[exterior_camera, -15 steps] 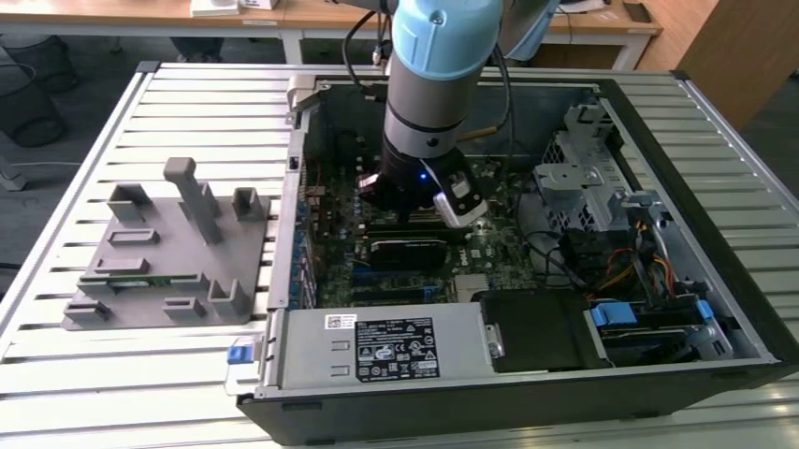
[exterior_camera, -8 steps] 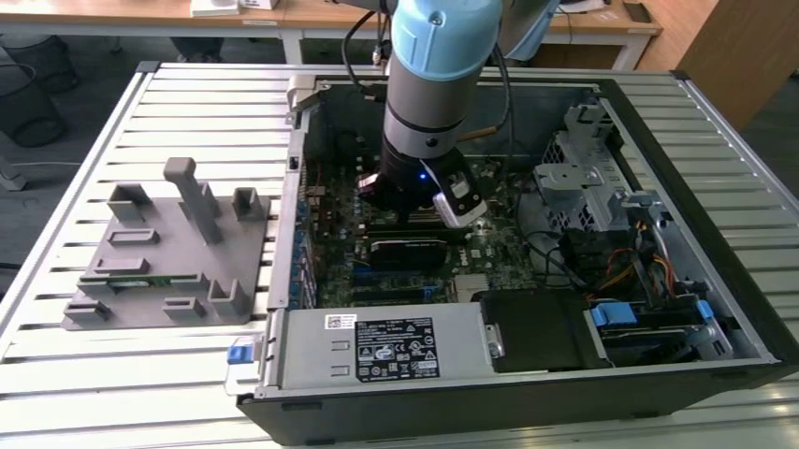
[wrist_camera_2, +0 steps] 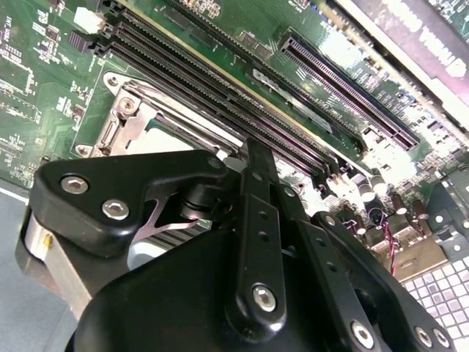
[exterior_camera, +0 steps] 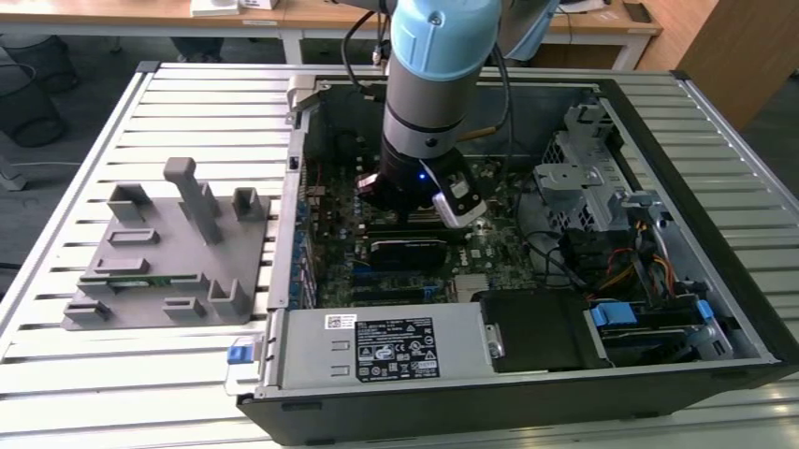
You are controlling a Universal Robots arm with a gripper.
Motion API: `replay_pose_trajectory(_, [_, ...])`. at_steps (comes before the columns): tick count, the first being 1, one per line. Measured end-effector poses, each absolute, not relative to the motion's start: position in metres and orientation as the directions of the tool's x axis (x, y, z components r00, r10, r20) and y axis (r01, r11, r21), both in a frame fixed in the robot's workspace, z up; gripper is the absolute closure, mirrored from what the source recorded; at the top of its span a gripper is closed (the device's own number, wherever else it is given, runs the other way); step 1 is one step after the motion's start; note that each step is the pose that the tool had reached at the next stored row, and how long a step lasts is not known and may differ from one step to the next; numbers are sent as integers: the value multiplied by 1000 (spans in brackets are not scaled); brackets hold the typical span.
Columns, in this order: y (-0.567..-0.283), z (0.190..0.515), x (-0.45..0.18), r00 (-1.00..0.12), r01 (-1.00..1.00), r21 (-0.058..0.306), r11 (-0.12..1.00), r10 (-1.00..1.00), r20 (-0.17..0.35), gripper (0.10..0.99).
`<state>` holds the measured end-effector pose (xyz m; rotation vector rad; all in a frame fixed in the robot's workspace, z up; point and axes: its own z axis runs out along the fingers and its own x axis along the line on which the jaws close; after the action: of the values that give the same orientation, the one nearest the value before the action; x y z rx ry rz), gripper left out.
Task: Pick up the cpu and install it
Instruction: 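Install the second cpu locking lever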
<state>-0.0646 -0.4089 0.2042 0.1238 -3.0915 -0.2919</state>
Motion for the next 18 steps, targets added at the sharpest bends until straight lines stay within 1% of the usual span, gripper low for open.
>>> replay_pose_trajectory(10, [-409,204,-72,-996,-76,196,978,-83,26,980])
replay_pose_trajectory(18, [-409,200,-72,-996,-76,221,972,-83,23,980])
